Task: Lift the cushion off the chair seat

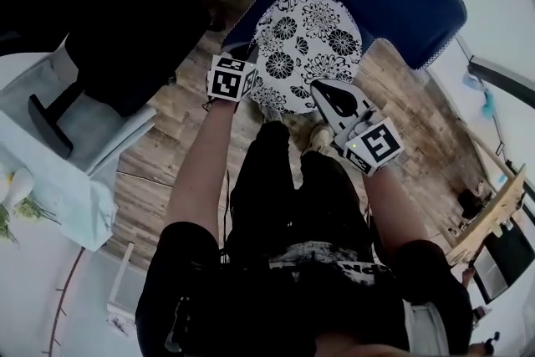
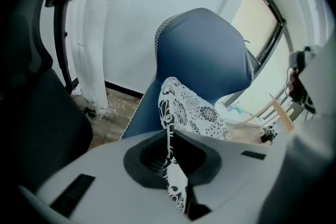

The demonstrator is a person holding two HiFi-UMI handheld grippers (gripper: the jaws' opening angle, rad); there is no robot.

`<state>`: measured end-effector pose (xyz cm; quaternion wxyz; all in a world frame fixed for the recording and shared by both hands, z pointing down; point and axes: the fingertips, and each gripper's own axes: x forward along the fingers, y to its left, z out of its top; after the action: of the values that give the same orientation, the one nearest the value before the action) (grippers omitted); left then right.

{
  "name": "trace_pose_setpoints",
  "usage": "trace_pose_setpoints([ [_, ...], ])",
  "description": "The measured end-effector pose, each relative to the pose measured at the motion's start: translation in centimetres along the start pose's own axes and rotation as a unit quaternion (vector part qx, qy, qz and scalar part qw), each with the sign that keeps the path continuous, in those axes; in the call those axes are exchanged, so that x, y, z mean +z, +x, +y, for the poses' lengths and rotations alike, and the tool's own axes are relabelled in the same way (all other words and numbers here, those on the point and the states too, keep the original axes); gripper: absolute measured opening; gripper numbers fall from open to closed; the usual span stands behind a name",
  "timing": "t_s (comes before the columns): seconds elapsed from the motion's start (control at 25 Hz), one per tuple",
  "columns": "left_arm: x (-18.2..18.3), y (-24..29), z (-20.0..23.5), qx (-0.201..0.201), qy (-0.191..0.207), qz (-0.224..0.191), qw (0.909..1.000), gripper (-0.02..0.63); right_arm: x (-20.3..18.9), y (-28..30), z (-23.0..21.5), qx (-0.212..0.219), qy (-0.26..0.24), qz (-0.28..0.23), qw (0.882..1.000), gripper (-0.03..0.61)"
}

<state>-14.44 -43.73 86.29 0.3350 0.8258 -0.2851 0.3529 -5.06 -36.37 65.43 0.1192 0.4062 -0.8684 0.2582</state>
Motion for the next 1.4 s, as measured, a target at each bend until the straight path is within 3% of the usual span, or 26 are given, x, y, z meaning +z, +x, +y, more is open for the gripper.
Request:
trace_pose_setpoints([
  [0.36,4.1,-5.8,-6.6,-0.001,0.016,-0.062,0.9979,0.026,1.4,-3.4,0.5,0.007,-0.014,0.003,1.0,0.018],
  [0.68,8.9,-12.9,-12.4,0.018,0.041,-0.13,0.9906,0.025,5.0,-7.3,1.5,0.017,-0.083,-0.014,0.996,0.018],
  [0.92,12.8,-18.6,-16.5,0.038,0.044,-0.197,0.9787,0.025,10.3,-11.6,2.2,0.02,-0.113,-0.065,0.991,0.018],
  [1.12,15.4,-22.9,-19.6,0.048,0.037,-0.252,0.9658,0.025,13.7,-15.3,1.9,0.009,-0.1,-0.101,0.99,0.018],
  [1.4,18.5,-29.6,-22.2,0.054,0.038,-0.319,0.9455,0.025,16.3,-19.9,2.6,-0.018,-0.147,-0.107,0.983,0.018],
])
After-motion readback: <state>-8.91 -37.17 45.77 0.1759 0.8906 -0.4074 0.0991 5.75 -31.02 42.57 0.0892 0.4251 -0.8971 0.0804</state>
